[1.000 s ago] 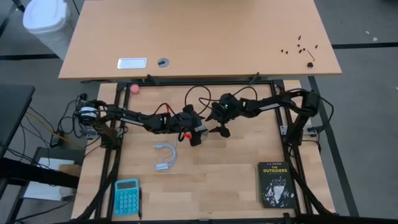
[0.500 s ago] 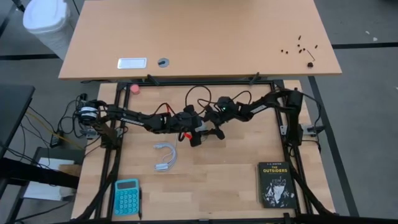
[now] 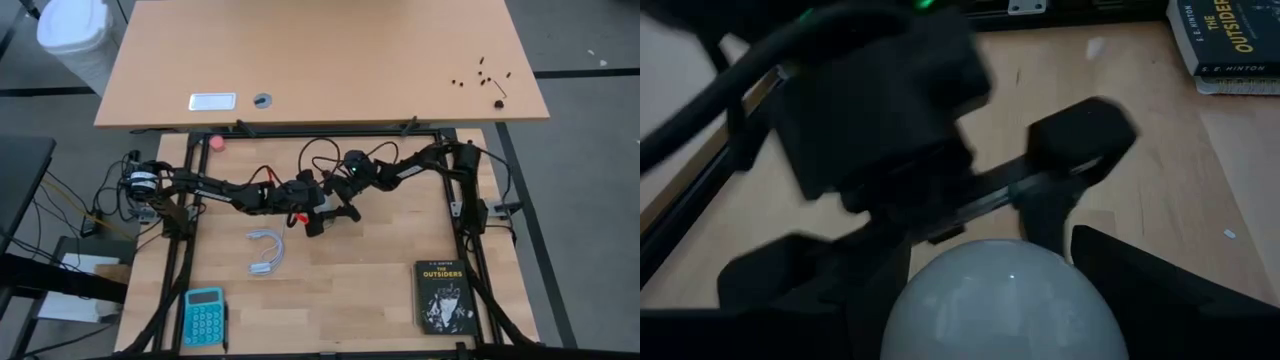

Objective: Screw lightbulb
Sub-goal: Insert the white lightbulb into the silver lamp

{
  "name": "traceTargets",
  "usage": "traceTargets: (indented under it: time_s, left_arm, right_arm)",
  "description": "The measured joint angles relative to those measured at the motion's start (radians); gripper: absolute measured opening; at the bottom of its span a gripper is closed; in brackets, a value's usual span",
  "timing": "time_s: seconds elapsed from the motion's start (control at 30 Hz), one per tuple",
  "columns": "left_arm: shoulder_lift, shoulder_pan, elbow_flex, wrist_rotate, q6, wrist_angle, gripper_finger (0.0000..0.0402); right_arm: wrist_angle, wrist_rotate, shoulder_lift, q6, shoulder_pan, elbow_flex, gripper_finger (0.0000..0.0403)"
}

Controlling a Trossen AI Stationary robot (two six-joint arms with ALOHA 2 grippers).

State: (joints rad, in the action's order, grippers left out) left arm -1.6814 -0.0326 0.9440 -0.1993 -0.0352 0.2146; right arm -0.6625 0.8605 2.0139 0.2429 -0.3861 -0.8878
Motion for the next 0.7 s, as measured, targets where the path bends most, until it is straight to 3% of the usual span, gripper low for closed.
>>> traceTargets:
  time_s: [0.4, 0.7]
  left_arm:
    - [0.0, 0.002, 0.0, 0.01, -0.009, 0.003, 0.0275]
    - [0.0, 0.002, 0.0, 0.01, -0.011, 0.002, 0.0276]
  right_arm:
    - [-0.028, 0.123, 0.127, 0.025, -0.014, -0.078, 0.03]
    - [-0.048, 0.151, 0.128, 0.069, -0.026, -0.079, 0.0171]
